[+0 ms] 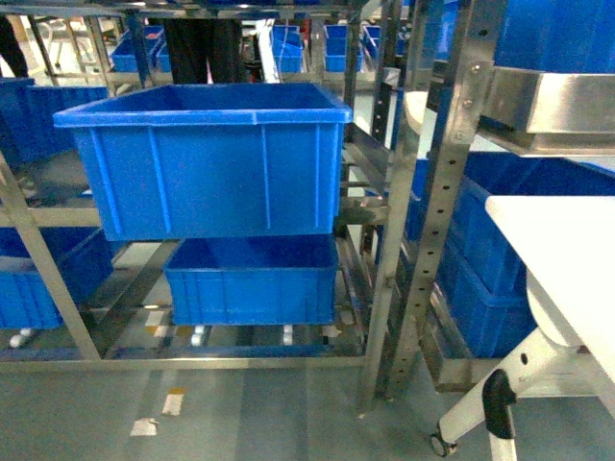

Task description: Sort and place red and yellow blocks in left bins

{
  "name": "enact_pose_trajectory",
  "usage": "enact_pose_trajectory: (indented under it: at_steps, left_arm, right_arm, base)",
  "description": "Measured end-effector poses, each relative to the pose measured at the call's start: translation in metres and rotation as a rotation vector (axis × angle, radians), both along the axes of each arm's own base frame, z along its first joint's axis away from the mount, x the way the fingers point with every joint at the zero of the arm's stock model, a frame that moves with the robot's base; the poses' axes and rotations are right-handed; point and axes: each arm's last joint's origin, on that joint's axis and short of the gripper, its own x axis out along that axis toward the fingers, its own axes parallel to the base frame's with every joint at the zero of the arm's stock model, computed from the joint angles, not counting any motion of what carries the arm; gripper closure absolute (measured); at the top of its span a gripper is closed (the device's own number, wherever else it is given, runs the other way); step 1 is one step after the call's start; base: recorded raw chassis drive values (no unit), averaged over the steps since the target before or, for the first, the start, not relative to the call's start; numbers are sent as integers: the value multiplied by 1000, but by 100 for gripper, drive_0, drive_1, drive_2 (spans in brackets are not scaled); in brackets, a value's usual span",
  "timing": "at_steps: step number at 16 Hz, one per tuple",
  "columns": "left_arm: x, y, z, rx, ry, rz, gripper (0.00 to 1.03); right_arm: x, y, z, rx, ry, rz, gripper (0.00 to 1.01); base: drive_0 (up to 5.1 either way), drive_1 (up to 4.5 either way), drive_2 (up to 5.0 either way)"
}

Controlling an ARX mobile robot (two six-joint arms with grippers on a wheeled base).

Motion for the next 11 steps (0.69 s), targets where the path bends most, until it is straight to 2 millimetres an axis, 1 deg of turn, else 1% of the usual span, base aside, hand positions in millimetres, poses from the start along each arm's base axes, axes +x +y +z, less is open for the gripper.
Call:
enact_pose_trajectory:
  at_steps: [11]
  left_arm:
    - [0, 0, 0, -1, 0, -1, 77]
  right_arm:
    - [0, 0, 0, 0, 2, 0, 72]
  base:
    - [-500, 246, 246]
